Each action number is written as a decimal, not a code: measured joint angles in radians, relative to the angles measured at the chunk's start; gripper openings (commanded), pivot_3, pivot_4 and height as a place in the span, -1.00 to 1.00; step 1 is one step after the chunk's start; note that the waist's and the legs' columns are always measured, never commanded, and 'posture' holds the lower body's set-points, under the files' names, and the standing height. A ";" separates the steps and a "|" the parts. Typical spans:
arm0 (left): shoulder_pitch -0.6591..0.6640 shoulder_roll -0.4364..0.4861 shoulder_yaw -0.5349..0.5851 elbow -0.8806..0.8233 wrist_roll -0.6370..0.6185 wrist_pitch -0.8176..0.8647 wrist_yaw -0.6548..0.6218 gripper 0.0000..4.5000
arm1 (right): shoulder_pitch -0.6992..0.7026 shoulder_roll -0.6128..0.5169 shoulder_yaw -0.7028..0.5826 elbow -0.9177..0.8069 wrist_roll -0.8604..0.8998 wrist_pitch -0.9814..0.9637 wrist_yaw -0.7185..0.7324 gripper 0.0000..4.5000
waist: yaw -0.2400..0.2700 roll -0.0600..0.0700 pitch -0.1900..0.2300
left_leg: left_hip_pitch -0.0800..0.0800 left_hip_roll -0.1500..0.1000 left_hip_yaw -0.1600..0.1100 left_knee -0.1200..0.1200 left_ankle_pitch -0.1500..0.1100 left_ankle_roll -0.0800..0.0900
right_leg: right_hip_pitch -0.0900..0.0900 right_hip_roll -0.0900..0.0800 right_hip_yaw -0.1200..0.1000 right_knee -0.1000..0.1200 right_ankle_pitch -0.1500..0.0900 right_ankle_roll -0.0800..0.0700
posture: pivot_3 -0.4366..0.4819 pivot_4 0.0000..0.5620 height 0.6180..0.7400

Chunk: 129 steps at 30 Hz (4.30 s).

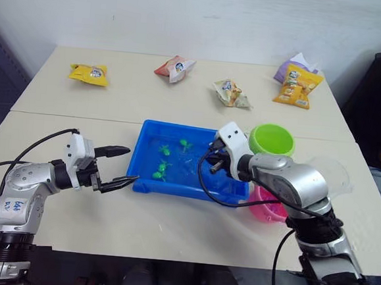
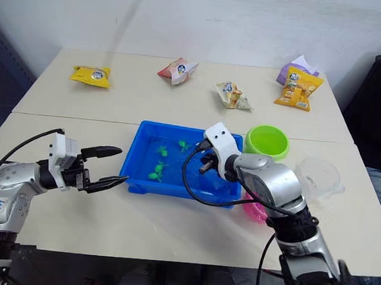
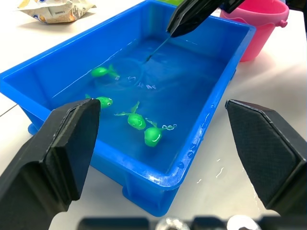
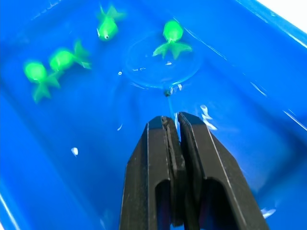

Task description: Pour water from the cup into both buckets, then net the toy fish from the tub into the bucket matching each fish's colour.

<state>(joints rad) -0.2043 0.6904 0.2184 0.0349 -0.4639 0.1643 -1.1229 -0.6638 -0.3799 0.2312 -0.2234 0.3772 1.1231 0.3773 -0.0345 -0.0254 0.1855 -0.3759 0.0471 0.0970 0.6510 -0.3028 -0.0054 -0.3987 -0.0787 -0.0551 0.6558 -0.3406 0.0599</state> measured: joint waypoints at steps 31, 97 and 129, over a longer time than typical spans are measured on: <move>0.016 0.066 0.078 0.012 -0.011 0.063 0.066 0.99 | 0.136 0.063 -0.040 0.026 -0.015 -0.231 0.109 -1.00 | -0.018 0.000 0.000 | 0.000 0.000 0.000 -0.003 0.000 0.000 | 0.000 0.000 0.000 -0.002 0.000 0.000 | -0.05 -0.47 1.00; -0.295 -0.149 -0.157 0.160 0.001 -0.037 -0.025 0.99 | 0.623 -0.545 -0.492 0.277 -0.663 -1.551 -0.110 -1.00 | 0.007 0.000 0.001 | 0.006 0.000 0.007 -0.001 0.004 -0.007 | 0.003 0.004 0.006 -0.002 0.001 0.001 | -0.05 -0.47 1.00; -0.049 0.157 -0.001 0.114 -0.007 -0.025 -0.234 0.99 | 0.130 -0.452 0.167 0.029 -0.387 -0.789 0.453 -1.00 | 0.001 0.000 0.001 | 0.001 0.000 0.004 0.001 0.000 0.000 | 0.001 0.001 0.002 -0.002 0.000 0.001 | -0.05 -0.47 1.00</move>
<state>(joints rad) -0.2530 0.8477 0.2173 0.1485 -0.4705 0.1396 -1.3567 -0.5338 -0.8323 0.3986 -0.1948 -0.0099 0.3339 0.8306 -0.0330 -0.0250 0.1866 -0.3745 0.0474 0.1005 0.6515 -0.3029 -0.0058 -0.3981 -0.0777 -0.0529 0.6539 -0.3403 0.0606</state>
